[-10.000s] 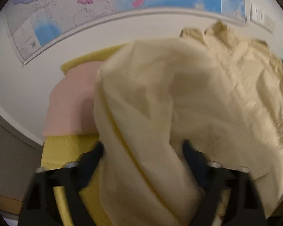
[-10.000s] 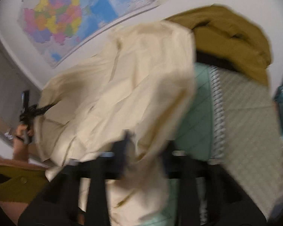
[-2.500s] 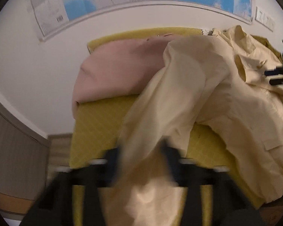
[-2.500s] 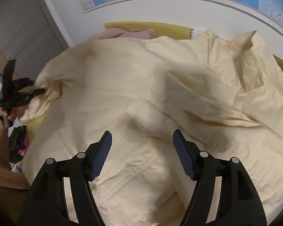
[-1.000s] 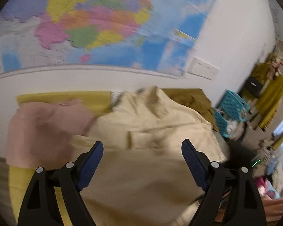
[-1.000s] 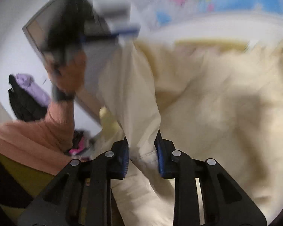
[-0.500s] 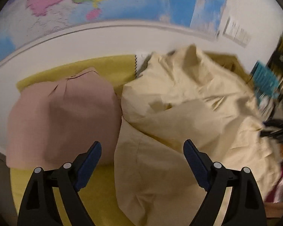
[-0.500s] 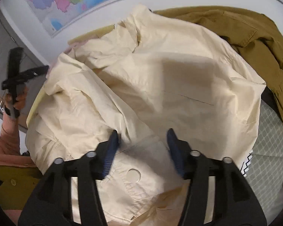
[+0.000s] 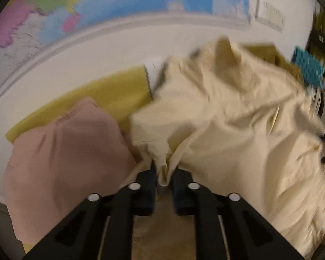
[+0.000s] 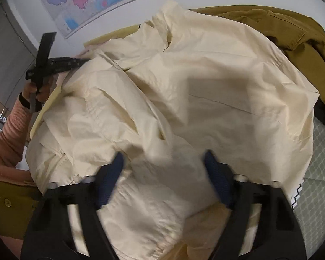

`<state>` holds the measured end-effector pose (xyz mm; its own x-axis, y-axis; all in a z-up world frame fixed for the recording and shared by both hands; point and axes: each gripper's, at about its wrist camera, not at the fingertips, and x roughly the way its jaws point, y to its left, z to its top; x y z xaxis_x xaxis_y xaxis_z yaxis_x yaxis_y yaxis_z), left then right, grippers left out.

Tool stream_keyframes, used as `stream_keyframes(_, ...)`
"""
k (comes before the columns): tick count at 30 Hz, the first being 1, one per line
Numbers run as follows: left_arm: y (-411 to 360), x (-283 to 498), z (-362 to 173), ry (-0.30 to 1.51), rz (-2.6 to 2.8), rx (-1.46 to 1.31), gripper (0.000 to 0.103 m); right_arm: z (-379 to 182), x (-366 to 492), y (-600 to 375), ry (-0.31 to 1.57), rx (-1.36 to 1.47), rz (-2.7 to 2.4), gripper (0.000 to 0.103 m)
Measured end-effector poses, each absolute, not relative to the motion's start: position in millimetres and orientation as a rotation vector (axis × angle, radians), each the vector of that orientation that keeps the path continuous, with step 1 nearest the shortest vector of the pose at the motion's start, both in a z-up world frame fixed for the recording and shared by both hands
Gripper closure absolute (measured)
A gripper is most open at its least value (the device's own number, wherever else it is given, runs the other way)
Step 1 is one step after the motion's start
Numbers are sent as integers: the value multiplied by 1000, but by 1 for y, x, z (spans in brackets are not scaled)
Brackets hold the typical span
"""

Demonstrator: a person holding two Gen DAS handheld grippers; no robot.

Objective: Fold large clothes

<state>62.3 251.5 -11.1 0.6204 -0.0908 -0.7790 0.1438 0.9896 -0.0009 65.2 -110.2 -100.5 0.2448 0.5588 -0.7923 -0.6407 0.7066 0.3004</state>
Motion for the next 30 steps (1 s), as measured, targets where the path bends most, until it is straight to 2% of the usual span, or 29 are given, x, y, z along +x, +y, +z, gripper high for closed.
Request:
stream_keyframes(1,257,60,-3,871,-133,29,94,-99,65,-109,1036,-88,828,51)
stream_keyframes(3,270,55,14,810,-131,-52,94,-90,64,-109,1004,-76,840,69)
stream_keyframes(6,283,49,23,766,-88,-96,94,-66,64,-109,924,-55,821,80)
stream_keyframes(8,278,49,20,755,-40,-52,94,-47,68,-111,854,-51,797,82)
stream_keyframes(11,272,61,4,781,41,15,90,-32,85,-111,812,-29,767,83)
stream_keyframes(14,268,77,-15,820,160,86,70,-47,115,-102,881,-17,712,81)
stream_keyframes(15,268,79,-18,829,193,99,57,-57,125,-99,914,-5,688,80)
stream_keyframes(18,275,71,-15,822,200,56,52,-86,142,-92,987,8,637,76)
stream_keyframes(19,278,64,-9,811,189,28,45,-93,144,-91,1000,20,634,75)
stream_keyframes(21,280,45,4,770,138,7,41,-94,141,-92,989,35,640,73)
stream_keyframes(24,268,14,17,729,-4,3,21,-86,134,-96,948,12,637,73)
stream_keyframes(30,221,-2,-19,776,-47,232,20,-83,145,-92,924,10,604,75)
